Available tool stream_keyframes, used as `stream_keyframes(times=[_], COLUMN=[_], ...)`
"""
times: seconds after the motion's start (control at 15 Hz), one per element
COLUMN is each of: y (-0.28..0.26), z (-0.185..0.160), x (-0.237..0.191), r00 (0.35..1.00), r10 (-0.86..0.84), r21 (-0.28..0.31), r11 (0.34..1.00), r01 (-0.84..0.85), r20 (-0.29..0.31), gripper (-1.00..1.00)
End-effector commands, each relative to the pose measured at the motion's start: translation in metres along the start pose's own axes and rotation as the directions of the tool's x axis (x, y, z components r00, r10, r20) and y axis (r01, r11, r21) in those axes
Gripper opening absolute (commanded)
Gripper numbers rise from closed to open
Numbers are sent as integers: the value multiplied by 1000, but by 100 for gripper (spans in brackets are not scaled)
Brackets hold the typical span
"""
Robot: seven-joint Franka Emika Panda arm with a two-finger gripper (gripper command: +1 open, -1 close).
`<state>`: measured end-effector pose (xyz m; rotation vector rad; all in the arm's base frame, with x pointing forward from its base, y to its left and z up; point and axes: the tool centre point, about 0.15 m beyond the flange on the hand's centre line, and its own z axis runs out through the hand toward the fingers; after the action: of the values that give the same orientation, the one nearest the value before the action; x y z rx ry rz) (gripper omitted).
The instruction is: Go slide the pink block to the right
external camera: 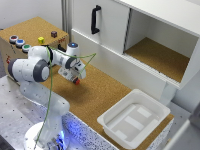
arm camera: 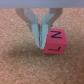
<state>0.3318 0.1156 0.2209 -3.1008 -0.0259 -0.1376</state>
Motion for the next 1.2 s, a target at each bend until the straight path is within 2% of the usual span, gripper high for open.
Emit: stream_keyframes(times=[0.0,0.4,1.13], y=[36,72,123], z=[4,5,4], x=[-6,-4,-4], r00=[1000,999,994], r10=[3,47,101], r21=[-26,-42,-25], r11=[1000,998,994], r01=[-3,-48,-102], r20=[-11,-20,-38], gripper=[-100,-100,-100])
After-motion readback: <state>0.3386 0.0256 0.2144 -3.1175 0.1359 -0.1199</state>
